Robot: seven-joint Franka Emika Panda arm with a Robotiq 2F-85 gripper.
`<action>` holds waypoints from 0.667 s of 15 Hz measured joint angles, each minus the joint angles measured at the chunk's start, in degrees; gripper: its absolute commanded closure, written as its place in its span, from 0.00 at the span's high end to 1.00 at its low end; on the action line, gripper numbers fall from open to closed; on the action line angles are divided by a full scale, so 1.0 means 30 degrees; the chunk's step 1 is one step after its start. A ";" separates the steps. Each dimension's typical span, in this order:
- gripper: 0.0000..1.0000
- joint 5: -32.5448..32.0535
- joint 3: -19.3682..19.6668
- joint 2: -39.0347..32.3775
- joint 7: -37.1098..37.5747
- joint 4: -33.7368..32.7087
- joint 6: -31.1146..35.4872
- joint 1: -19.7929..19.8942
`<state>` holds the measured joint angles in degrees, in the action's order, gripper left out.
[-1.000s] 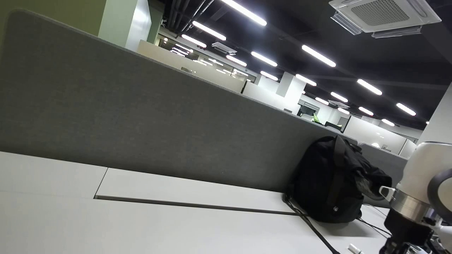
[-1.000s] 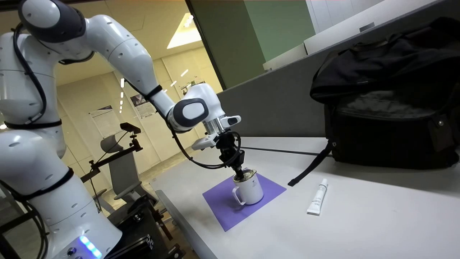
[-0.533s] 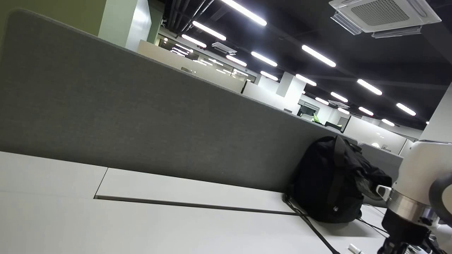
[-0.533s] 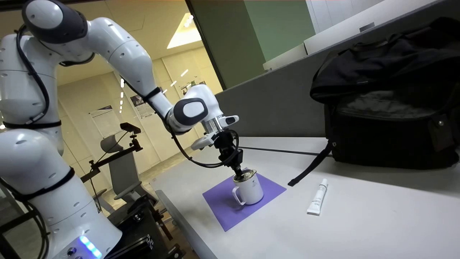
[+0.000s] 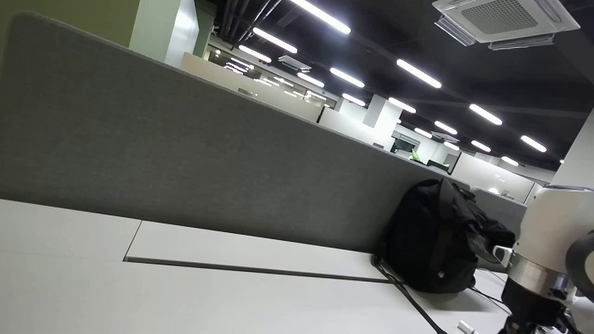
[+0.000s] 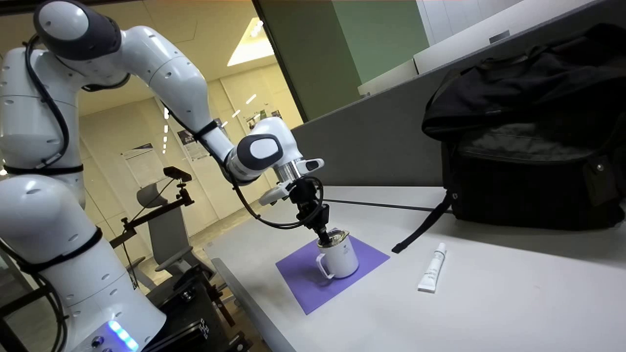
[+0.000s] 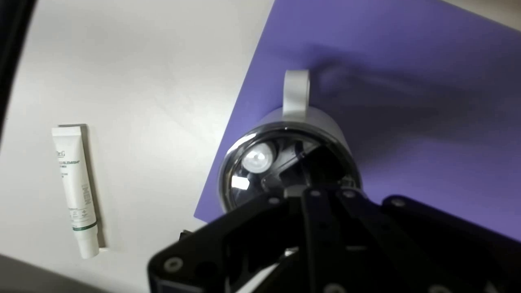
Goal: Open the lid of the thermos cup
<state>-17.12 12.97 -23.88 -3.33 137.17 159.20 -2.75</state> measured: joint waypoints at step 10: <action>0.00 -0.0255 0.0371 -0.0168 0.0100 -0.0007 0.0877 -0.0059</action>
<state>-17.88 14.08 -24.39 -3.03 137.15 161.83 -2.92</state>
